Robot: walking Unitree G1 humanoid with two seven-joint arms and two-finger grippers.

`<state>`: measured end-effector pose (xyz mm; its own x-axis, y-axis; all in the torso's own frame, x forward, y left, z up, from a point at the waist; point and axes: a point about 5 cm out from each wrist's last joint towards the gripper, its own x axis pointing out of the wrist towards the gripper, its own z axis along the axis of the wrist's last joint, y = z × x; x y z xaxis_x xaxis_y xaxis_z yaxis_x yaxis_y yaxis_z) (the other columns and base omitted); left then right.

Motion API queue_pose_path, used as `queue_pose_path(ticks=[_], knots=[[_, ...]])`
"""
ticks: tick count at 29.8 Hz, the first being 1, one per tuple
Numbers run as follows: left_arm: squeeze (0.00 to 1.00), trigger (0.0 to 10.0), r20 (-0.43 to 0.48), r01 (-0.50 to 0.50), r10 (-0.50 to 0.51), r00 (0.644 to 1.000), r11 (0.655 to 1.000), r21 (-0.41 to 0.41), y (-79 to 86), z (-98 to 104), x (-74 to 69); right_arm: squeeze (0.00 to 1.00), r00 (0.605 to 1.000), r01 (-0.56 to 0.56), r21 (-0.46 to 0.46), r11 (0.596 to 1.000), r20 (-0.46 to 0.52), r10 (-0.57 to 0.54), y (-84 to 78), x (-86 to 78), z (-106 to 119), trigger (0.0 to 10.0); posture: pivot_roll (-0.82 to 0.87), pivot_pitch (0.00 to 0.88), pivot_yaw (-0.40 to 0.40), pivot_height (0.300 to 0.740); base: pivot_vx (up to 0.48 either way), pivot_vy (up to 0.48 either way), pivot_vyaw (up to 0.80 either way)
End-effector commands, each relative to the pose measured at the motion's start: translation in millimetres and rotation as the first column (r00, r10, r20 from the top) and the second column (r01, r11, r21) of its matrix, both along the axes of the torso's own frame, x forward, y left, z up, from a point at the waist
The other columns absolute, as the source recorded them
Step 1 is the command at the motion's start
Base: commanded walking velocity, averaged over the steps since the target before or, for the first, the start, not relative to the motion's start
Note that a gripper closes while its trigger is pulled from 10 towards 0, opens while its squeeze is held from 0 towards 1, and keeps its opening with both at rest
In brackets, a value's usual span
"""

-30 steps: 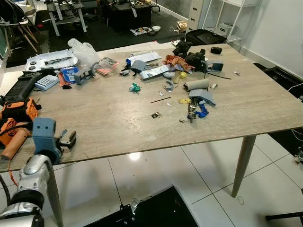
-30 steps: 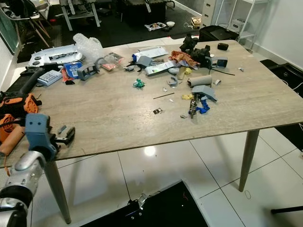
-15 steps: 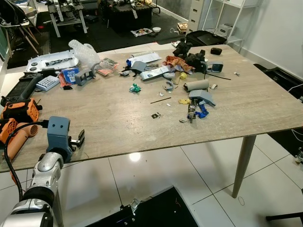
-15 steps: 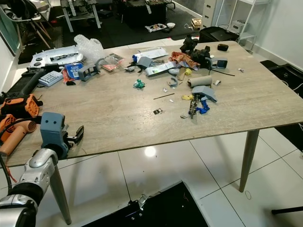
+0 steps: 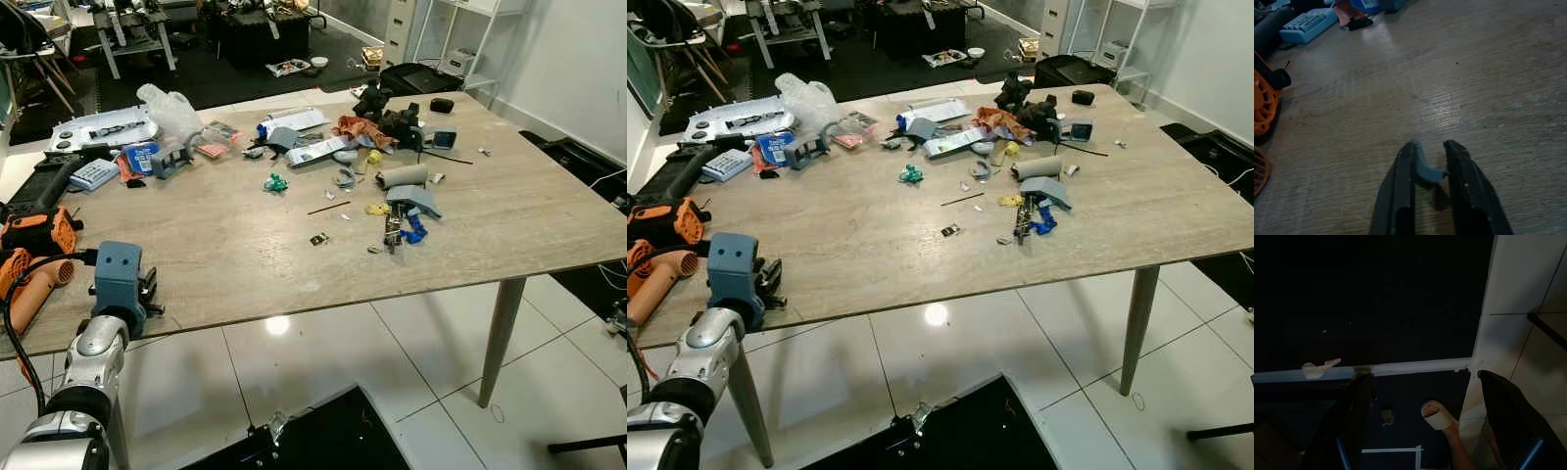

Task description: Picking trash to rubbish bin

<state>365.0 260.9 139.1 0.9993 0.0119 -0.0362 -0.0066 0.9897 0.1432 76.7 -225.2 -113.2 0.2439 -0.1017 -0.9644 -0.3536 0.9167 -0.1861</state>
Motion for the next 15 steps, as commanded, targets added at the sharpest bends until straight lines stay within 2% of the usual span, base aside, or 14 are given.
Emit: queue_pose_path(ticks=[1,12,15], knots=[[0.0,0.0,-0.14,-0.002,0.003,0.99,1.0,0.003,2.2,-31.3,-12.6,0.0,0.999,-0.01,0.014,1.0,-0.041,0.01,5.0,-11.5,-3.1,10.0,-0.24,0.255,0.061,0.74,0.0,0.0,0.0],[0.0,0.0,-0.138,0.009,-0.01,0.99,1.0,-0.006,-2.3,-33.0,-12.3,0.0,0.999,-0.013,0.01,1.0,-0.039,0.014,4.2,-9.3,-2.7,10.0,-0.25,0.245,0.062,0.74,0.0,0.0,0.0],[0.0,0.0,-0.098,0.037,-0.042,0.994,0.998,-0.057,-6.8,-28.1,-9.7,0.0,0.999,-0.014,0.011,1.0,-0.039,0.015,4.4,-9.0,-2.7,10.0,-0.24,0.244,0.062,0.74,0.0,0.0,0.0]])
